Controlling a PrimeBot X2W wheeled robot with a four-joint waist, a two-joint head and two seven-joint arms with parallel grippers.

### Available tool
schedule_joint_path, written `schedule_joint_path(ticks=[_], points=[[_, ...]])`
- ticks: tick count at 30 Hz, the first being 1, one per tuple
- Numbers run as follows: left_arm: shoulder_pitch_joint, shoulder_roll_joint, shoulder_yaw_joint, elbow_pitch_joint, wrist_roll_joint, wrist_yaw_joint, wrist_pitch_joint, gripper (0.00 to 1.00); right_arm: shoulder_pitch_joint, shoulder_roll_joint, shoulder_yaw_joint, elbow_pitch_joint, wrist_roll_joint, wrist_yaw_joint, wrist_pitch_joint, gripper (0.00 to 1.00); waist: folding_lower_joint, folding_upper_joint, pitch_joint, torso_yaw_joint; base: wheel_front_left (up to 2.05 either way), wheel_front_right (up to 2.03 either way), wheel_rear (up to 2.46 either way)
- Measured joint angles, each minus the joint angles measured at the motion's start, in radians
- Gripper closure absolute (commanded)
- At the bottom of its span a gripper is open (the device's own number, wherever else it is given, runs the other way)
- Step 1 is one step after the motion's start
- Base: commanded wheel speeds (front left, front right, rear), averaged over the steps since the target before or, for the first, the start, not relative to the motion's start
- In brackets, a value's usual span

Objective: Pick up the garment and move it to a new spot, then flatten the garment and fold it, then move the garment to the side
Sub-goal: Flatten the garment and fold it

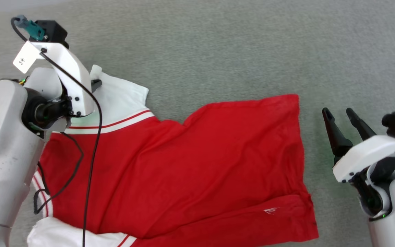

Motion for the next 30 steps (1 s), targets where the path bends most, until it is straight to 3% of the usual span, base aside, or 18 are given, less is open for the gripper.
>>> schedule_joint_path(ticks=[11, 20, 21, 22, 23, 30], points=[[-0.003, -0.026, -0.014, -0.103, 0.018, 0.008, -0.046, 1.0, -0.201, -0.179, 0.194, 0.117, 0.106, 0.0, 0.387, 0.0, 0.0, 0.0, -0.023, 0.108, 0.0, 0.0, 0.0], [0.006, -0.037, -0.015, -0.16, 0.019, 0.001, -0.084, 1.0, -0.31, -0.256, 0.297, 0.222, 0.176, 0.0, 0.639, 0.0, -0.0001, 0.0, 0.01, 0.161, 0.0, 0.0, 0.0], [0.008, -0.036, -0.015, -0.16, 0.017, -0.001, -0.089, 1.0, -0.316, -0.261, 0.302, 0.233, 0.184, 0.0, 0.65, 0.33, -0.0001, 0.0, 0.012, 0.165, 0.0, 0.0, 0.0], [0.012, -0.035, -0.015, -0.161, 0.017, -0.004, -0.09, 1.0, -0.32, -0.265, 0.305, 0.24, 0.187, 0.0, 0.657, 0.75, 0.0, 0.0, 0.013, 0.168, 0.0, 0.0, 0.0], [0.017, -0.034, -0.013, -0.161, 0.013, -0.005, -0.095, 1.0, -0.326, -0.269, 0.307, 0.247, 0.194, 0.0, 0.658, 1.0, -0.0001, 0.0, 0.014, 0.171, 0.0, 0.0, 0.0], [0.05, -0.03, 0.007, -0.153, 0.024, -0.003, -0.186, 1.0, -0.332, -0.276, 0.289, 0.249, 0.202, 0.001, 0.595, 1.0, 0.0, 0.0, -0.019, 0.187, 0.0, 0.0, 0.0]])
